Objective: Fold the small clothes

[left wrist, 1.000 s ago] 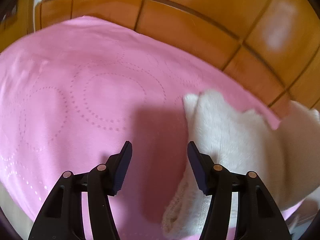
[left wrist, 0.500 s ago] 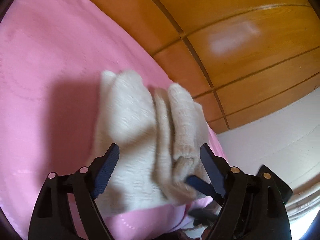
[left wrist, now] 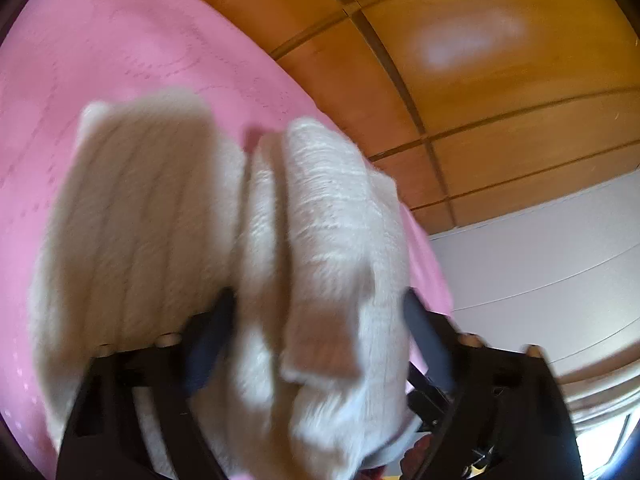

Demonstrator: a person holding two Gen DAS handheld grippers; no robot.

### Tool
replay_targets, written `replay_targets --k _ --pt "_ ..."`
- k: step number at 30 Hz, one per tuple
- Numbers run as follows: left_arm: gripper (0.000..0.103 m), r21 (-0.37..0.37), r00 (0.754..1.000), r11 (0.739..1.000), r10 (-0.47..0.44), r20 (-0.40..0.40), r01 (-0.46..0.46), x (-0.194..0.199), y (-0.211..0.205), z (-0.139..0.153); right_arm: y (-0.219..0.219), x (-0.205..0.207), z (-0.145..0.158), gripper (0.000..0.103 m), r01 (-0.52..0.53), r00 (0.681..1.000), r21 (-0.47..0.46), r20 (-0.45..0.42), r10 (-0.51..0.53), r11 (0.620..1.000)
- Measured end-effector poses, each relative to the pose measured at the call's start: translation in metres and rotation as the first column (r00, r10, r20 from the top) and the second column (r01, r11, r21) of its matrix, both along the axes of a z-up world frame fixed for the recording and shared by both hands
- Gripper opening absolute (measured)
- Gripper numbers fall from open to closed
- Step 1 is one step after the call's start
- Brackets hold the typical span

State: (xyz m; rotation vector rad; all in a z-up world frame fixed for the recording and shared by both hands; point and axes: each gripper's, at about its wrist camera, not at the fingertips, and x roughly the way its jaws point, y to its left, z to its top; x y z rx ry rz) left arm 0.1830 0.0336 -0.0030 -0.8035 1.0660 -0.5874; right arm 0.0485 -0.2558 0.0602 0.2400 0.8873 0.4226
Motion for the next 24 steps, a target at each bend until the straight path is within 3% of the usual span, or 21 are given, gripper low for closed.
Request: replay_targets --k 2,5,10,13,16,18,21,23,24 --pt "0.029 0.097 1.0 0.995 -0.017 0.026 0.015 0.007 -0.015 0.005 0.01 0.007 -0.008 0.075 -0.012 1.0 -0.01 -0.001 0.012 1.0" --pt "0.02 0.197 0.993 0.98 0.004 0.12 -0.028 0.005 -0.017 0.022 0.013 0.016 -0.009 0.074 -0.025 1.0 -0.012 0.002 0.025 1.0" --pt "0.018 0.258 0.954 0.962 0.012 0.3 -0.094 -0.025 0.001 0.07 0.039 0.017 0.01 0.072 -0.097 0.994 0.017 0.044 0.097 0.995" --pt "0.018 0.299 0.938 0.943 0.036 0.345 -0.146 -0.051 0.022 0.079 0.067 0.01 0.015 0.072 -0.165 0.984 0.028 0.067 0.162 0.986" --pt "0.018 0.378 0.949 0.905 0.081 0.304 -0.198 -0.055 0.046 0.057 0.098 0.007 0.011 0.072 -0.212 0.974 -0.003 0.078 0.211 0.977" --pt "0.018 0.454 0.963 0.863 0.117 0.243 -0.22 -0.046 0.055 0.029 0.115 0.01 0.004 0.072 -0.23 0.971 -0.015 0.061 0.23 0.973" --pt "0.029 0.484 0.97 0.844 0.165 0.176 -0.232 -0.037 0.06 0.007 0.134 0.01 -0.003 0.073 -0.242 0.968 -0.069 0.056 0.246 0.968" --pt "0.045 0.491 0.958 0.827 0.187 0.219 -0.273 -0.038 0.055 0.014 0.132 0.009 -0.002 0.073 -0.234 0.97 -0.086 0.05 0.238 0.969" --pt "0.047 0.497 0.948 0.813 0.203 0.246 -0.303 -0.04 0.052 0.018 0.13 0.009 -0.002 0.073 -0.23 0.971 -0.092 0.042 0.234 0.969"
